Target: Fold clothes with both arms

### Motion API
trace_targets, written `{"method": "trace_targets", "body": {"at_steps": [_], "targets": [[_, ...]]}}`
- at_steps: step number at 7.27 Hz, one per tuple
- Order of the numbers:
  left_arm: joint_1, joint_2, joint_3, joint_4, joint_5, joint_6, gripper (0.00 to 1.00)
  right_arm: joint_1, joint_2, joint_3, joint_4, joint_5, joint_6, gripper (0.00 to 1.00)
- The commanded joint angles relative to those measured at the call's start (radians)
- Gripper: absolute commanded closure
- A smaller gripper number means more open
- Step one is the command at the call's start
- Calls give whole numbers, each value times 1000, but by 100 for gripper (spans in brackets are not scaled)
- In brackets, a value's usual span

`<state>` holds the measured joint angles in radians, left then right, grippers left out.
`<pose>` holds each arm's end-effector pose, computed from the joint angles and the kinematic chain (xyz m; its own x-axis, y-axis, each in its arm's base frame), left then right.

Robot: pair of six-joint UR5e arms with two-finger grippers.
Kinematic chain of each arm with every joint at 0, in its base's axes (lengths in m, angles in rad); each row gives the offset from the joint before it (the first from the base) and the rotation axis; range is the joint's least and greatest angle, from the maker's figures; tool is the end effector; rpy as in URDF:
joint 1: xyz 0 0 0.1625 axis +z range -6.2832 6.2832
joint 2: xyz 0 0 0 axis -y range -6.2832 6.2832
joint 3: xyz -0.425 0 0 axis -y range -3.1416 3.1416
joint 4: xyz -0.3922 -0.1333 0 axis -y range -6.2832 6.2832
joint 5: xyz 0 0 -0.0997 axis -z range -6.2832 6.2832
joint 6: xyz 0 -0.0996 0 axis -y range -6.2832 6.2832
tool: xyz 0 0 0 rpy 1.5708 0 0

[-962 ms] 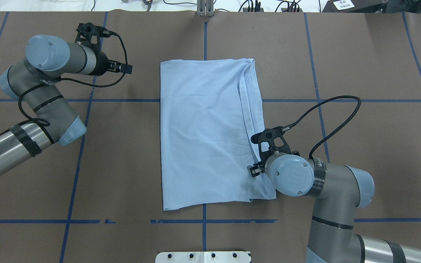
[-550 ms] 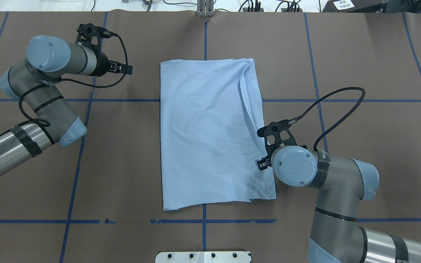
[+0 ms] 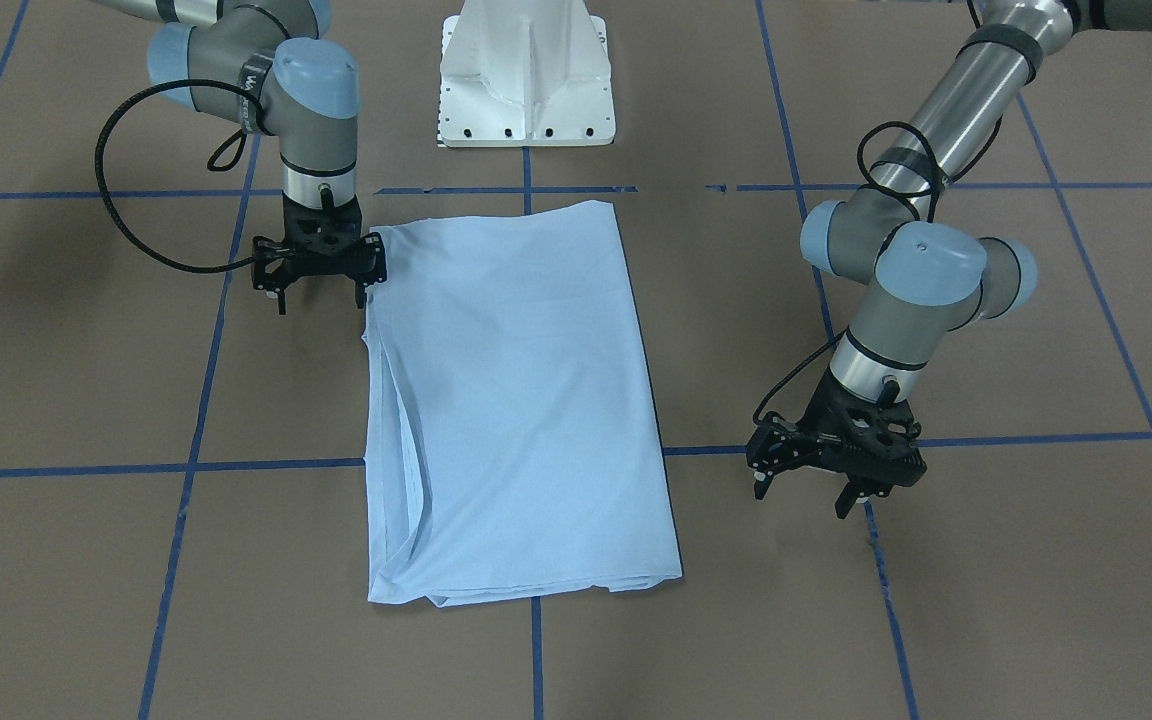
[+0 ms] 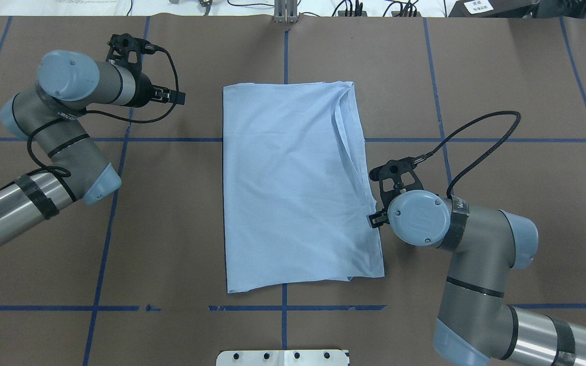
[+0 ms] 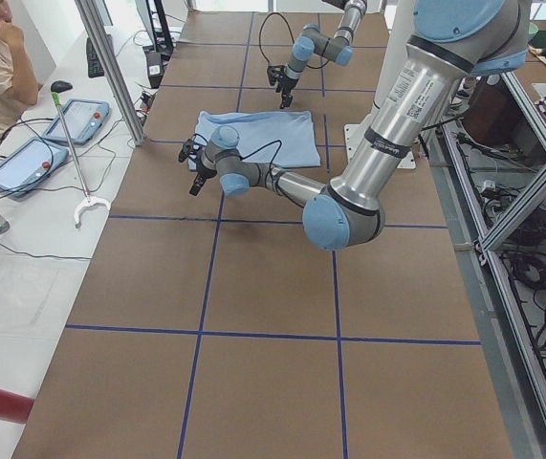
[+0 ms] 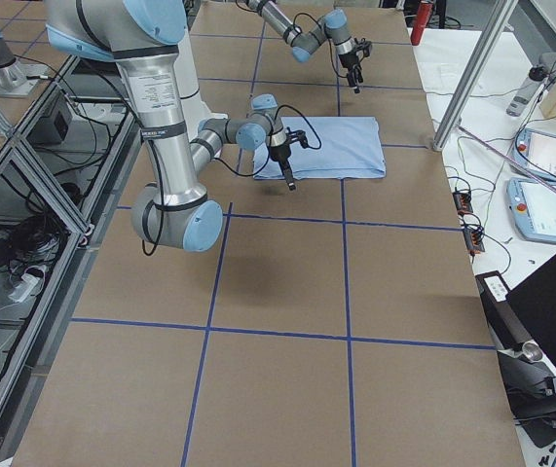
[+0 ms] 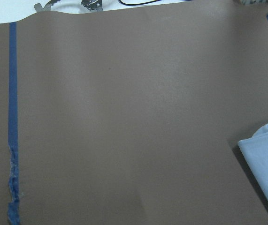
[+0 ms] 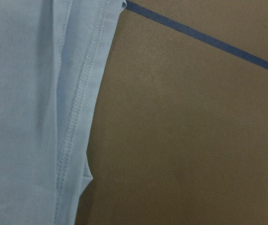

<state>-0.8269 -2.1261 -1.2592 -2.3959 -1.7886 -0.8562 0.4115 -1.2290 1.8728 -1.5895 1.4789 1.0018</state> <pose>0.4174 -0.6187 0.3884 0.6329 0.2572 -0.7303 0.2323 0.8367 0.4959 -0.4884 -0.3686 0.3496 0.8672 -0.2069 0.4529 0.0234 0.9255 0.3780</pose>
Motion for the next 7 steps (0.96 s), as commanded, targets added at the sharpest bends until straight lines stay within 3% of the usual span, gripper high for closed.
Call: {"method": "trace_targets", "body": {"at_steps": [1, 4, 7], "targets": [[2, 0, 0, 0, 0, -1, 0, 47, 87, -21, -1, 30, 6, 0], [6, 0, 0, 0, 0, -1, 0, 96, 250, -225, 3, 41, 8, 0], [12, 0, 0, 0, 0, -1, 0, 96, 250, -274, 3, 38, -2, 0]]}}
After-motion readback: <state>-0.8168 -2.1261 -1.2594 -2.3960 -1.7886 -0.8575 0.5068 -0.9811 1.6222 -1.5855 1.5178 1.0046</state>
